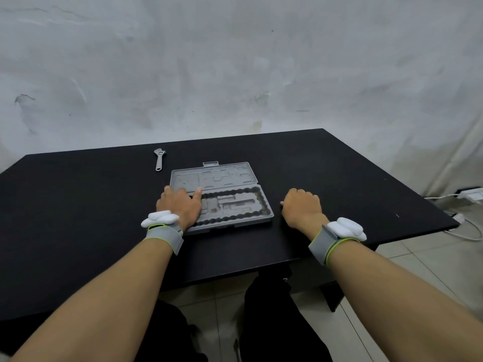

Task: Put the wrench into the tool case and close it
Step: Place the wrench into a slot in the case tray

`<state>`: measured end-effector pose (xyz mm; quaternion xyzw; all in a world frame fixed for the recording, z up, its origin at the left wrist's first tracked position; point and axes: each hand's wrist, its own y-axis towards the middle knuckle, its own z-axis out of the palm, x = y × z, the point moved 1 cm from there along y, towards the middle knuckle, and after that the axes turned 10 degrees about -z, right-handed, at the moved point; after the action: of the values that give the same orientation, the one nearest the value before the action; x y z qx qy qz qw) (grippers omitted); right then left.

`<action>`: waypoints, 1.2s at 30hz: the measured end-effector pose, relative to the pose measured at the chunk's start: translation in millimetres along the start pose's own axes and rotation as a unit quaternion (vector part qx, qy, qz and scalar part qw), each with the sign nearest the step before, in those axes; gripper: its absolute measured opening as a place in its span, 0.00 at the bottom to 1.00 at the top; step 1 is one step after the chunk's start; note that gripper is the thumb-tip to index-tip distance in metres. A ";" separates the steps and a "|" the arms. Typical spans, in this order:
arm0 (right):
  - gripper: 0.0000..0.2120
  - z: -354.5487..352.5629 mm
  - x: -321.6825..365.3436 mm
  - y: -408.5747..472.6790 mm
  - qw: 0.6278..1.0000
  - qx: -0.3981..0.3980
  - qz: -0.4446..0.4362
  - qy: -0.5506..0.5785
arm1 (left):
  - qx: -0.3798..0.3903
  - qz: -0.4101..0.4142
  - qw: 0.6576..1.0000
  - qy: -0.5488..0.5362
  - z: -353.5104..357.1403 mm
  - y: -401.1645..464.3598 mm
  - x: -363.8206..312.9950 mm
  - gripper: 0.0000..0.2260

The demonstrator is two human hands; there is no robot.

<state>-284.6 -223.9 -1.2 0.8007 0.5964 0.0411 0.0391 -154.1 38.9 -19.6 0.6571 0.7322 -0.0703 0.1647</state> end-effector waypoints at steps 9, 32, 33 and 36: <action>0.12 0.0 9.1 1.8 1.000 -0.011 0.019 -0.004 | -0.001 0.000 1.000 -0.001 -2.8 -2.6 -1.5 0.31; 0.09 -21.4 73.8 31.1 0.960 -0.091 -0.224 0.138 | -0.001 0.005 1.000 0.001 -6.1 -6.5 -1.1 0.31; 0.08 -19.1 79.3 30.4 0.959 -0.078 -0.235 0.139 | 0.001 0.004 1.000 0.000 -5.6 -7.5 -2.3 0.31; 0.07 -11.0 94.9 30.8 0.954 -0.051 -0.265 0.129 | 0.002 0.001 1.000 -0.002 -6.0 -7.2 -1.6 0.31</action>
<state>-229.4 -141.7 15.0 0.5989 0.7840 0.1629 0.0124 -161.9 38.5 -14.3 0.6582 0.7310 -0.0729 0.1647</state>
